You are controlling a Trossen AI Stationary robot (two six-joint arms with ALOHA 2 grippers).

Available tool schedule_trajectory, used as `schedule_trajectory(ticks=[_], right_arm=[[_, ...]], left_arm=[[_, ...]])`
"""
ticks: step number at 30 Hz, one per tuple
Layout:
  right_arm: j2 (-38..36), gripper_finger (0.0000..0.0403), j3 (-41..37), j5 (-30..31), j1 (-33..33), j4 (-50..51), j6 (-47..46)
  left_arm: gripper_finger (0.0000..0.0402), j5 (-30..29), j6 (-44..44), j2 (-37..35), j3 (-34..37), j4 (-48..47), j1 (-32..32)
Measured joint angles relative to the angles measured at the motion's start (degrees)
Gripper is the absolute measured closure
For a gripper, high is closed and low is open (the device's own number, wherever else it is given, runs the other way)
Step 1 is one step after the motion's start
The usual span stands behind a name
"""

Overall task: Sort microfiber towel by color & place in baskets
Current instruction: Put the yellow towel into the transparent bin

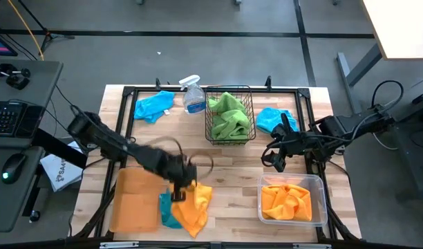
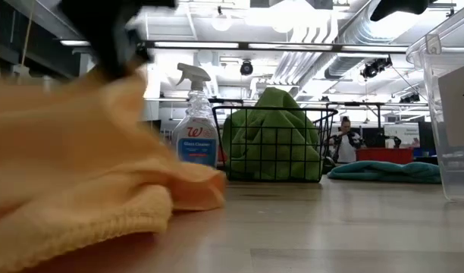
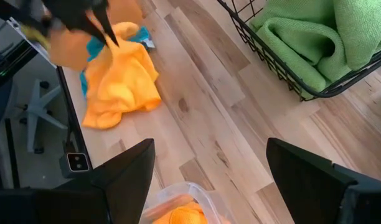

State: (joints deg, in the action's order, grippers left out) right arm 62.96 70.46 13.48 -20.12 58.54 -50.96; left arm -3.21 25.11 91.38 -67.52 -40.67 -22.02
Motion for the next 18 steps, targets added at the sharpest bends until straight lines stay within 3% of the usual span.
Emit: schedule_trajectory(ticks=[6,12,15,18], right_arm=[[-0.1,0.0098,-0.02,-0.79,0.0,-3.88,2.41],[-1.14,0.0098,-0.02,-3.06,-0.04,-17.75,6.55],[-1.04,0.0098,-0.02,0.57,0.0,-24.28,11.18],[-0.26,0.0098,-0.02,8.25,0.25,-28.51,19.68]], left_arm=[[0.0399,-2.56,-13.63,-9.86,-10.4,2.06,8.14],[0.0401,-5.29,-22.71,-9.76,-22.75,8.4,16.49],[0.0401,-5.14,-26.06,-7.44,-27.83,9.13,18.3],[0.0401,-4.96,-29.36,-4.73,-31.98,9.1,19.23]])
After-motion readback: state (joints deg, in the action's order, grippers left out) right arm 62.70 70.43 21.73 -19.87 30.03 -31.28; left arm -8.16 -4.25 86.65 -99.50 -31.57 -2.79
